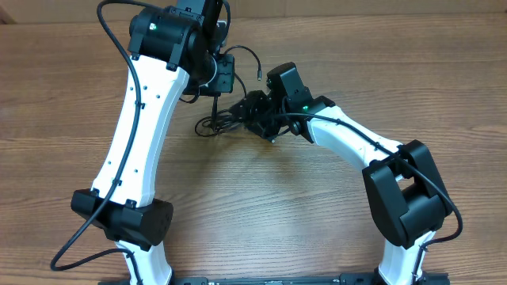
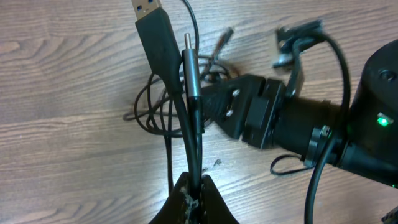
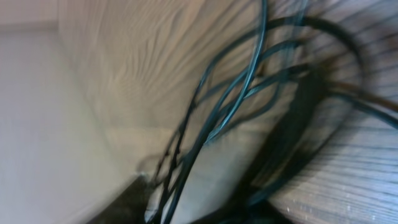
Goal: Untangle cables
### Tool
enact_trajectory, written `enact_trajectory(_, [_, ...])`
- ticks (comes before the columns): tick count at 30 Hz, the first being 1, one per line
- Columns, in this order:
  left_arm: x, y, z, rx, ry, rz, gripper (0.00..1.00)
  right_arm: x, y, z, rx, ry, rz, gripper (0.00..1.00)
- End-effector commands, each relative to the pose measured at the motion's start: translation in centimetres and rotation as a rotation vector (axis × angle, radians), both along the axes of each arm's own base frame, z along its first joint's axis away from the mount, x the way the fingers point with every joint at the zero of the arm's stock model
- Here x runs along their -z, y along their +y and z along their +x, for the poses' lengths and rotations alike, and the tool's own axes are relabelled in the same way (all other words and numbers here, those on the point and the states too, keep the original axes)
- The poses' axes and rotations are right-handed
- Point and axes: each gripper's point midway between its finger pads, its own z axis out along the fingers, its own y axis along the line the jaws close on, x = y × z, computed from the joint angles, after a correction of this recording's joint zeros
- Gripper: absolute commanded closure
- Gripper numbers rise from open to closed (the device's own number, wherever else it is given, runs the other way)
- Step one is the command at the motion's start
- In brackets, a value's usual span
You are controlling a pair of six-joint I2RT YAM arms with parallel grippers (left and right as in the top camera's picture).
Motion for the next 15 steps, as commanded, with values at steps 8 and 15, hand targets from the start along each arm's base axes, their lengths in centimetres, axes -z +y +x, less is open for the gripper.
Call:
enact_trajectory(8, [-0.1, 4.2, -0.9, -0.104, 0.027, 0.14, 0.96, -0.4, -11.6, 4.8, 0.145, -0.093, -0.181, 0.96])
enact_trajectory(15, [-1.2, 7.6, -0.2, -0.269, -0.001, 0.105, 0.96, -2.0, -22.8, 3.8, 0.303, 0.014, -0.254, 0.96])
